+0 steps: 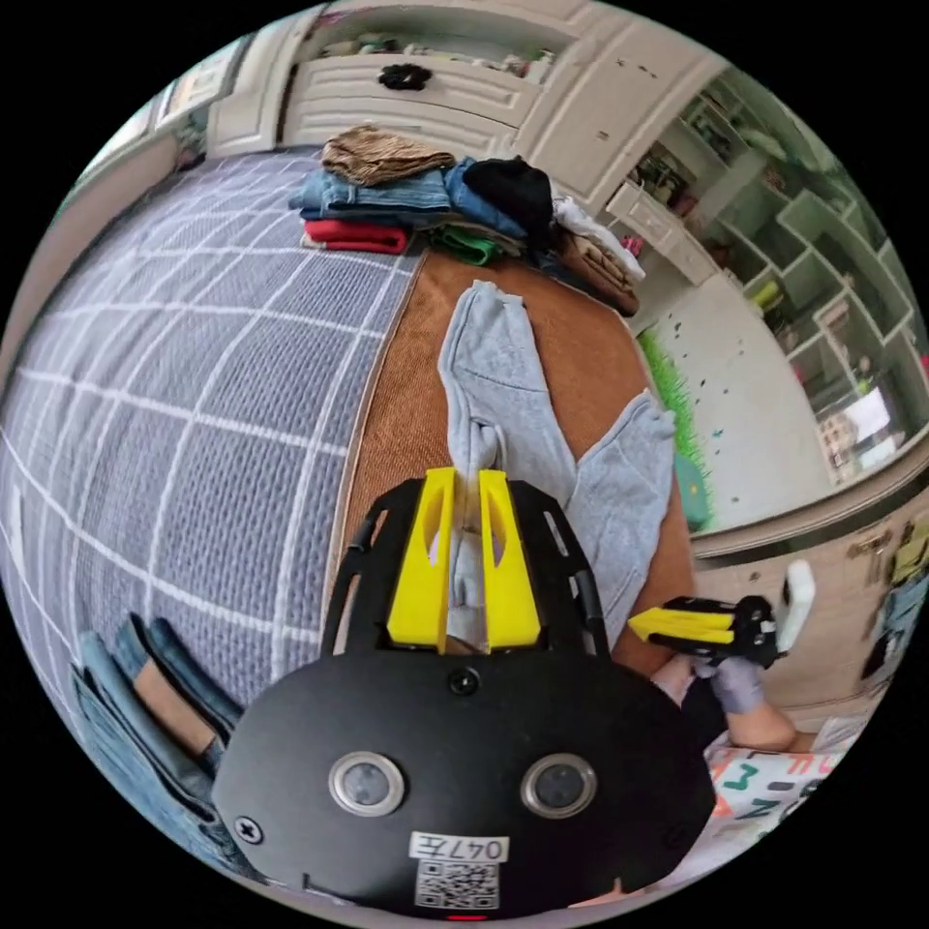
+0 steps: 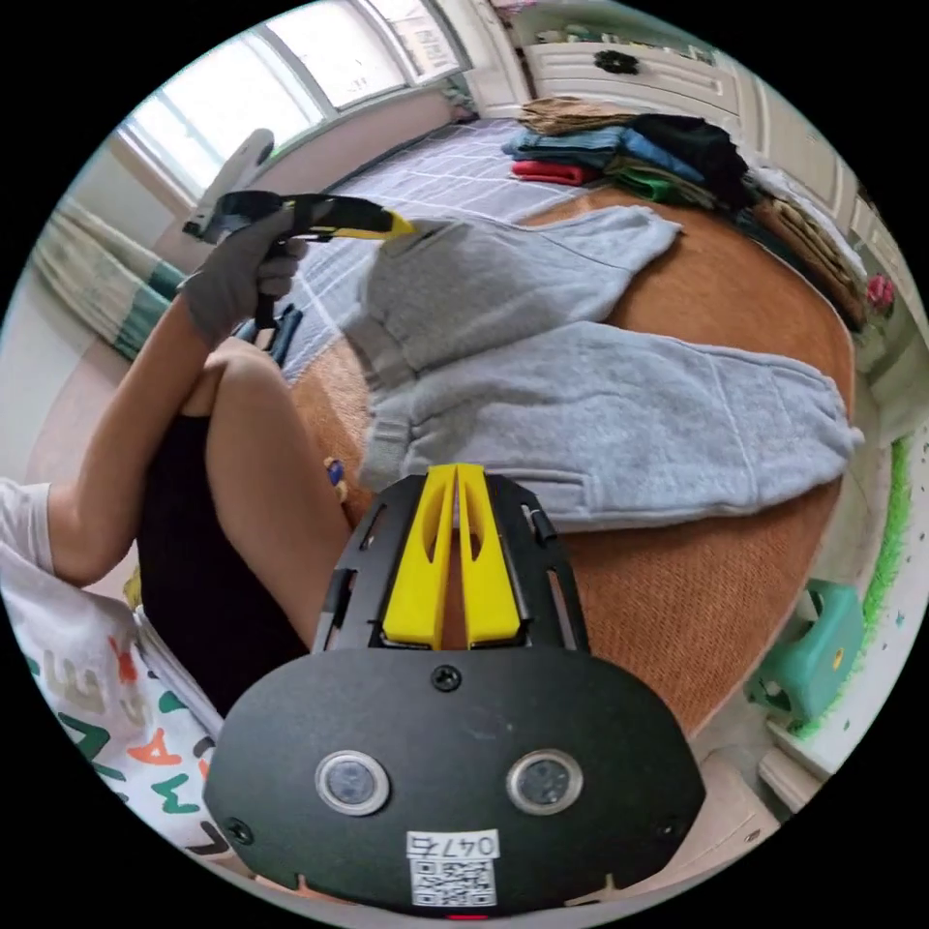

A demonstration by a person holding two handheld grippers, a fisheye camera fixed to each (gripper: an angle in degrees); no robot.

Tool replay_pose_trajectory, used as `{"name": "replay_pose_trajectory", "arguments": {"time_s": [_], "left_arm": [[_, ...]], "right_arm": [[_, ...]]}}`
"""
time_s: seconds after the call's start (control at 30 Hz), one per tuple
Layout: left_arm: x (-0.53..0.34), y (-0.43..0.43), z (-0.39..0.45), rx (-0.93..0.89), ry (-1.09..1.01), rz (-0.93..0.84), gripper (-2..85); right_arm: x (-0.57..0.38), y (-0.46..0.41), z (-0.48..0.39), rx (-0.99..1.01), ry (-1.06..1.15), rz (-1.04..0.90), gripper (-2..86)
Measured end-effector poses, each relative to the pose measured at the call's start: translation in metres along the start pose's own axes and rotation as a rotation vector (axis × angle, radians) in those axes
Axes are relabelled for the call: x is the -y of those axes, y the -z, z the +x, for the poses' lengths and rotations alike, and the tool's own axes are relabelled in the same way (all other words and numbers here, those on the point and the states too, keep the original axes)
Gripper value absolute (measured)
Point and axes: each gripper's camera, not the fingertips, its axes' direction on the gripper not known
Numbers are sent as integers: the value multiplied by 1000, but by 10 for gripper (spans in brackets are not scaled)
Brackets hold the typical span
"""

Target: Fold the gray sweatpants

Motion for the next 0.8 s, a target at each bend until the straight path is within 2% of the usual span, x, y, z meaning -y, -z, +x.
{"name": "replay_pose_trajectory", "arguments": {"time_s": [0.17,0.3,0.43,0.63,0.67,0.73,0.8], "left_arm": [[-5,27,-19,-2,65,104,85],[5,22,-18,-121,55,130,63],[34,-6,9,-258,-15,21,37],[78,-72,111,-280,-227,-238,-6],[81,-78,122,-288,-245,-258,-7],[92,-100,161,-333,-314,-328,-9],[100,-112,189,-340,-367,-362,-9]], "right_arm": [[49,-64,-64,-102,199,-153,-11],[56,-85,-81,-150,289,-286,-12],[24,-76,-59,-116,339,-531,-13],[-13,-52,6,-120,208,-782,-13],[-11,-46,10,-105,200,-770,-13],[12,-6,32,-87,99,-530,-12],[34,18,56,-176,5,-330,-12]]}}
